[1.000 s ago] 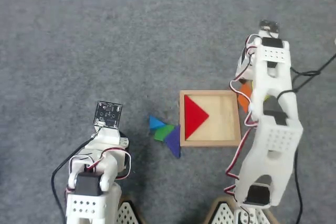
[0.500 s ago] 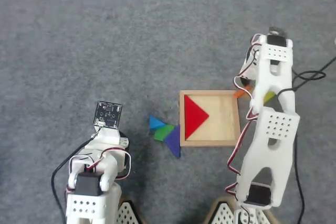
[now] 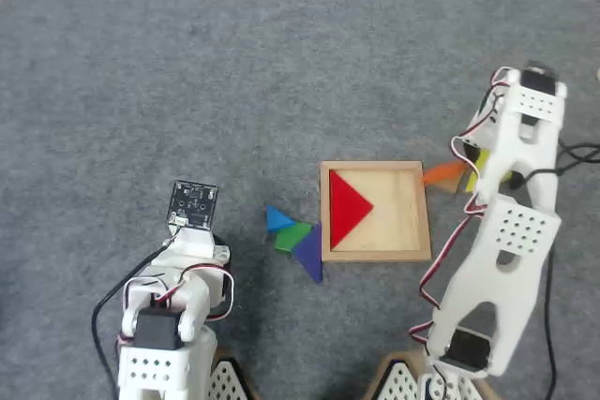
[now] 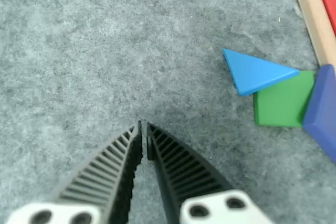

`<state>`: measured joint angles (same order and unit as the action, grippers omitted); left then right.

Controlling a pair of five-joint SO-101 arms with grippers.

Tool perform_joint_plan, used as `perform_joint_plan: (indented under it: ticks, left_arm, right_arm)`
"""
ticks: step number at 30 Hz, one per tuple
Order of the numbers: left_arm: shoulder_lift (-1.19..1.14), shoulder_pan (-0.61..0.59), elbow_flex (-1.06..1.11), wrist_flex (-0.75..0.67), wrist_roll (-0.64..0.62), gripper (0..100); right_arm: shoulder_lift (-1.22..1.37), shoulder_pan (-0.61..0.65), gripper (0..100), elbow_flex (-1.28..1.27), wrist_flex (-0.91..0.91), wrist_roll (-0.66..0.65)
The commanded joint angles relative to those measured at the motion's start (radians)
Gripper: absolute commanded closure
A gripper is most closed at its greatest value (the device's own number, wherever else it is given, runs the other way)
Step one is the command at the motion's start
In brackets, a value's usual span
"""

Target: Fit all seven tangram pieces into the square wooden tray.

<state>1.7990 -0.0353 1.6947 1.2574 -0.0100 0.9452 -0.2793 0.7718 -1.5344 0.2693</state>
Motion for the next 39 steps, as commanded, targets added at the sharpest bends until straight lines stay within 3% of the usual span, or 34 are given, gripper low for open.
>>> perform_joint_plan:
  ticks: [1,6,13,18,32,39]
  left_arm:
    - [0.02,-0.006,-0.012,0.006,0.008,98]
    - [0.02,-0.006,-0.012,0.006,0.008,98]
    - [0.02,-0.006,-0.012,0.006,0.008,98]
    - [0.02,-0.006,-0.012,0.006,0.008,98]
    - [0.02,-0.006,-0.012,0.006,0.008,98]
    - [0.02,-0.006,-0.012,0.006,0.008,98]
  right_arm:
    - [-0.024,-0.073,72.1,0.081,0.002,-0.049]
    - [-0.018,-0.056,65.3,0.147,-0.044,0.026]
    - [-0.015,-0.024,63.8,0.147,-0.035,0.345]
    - [-0.015,-0.022,63.8,0.147,0.045,0.482]
    - [0.093,-0.03,64.3,0.15,0.197,0.522]
    - [0.09,-0.056,81.5,0.15,0.17,0.516]
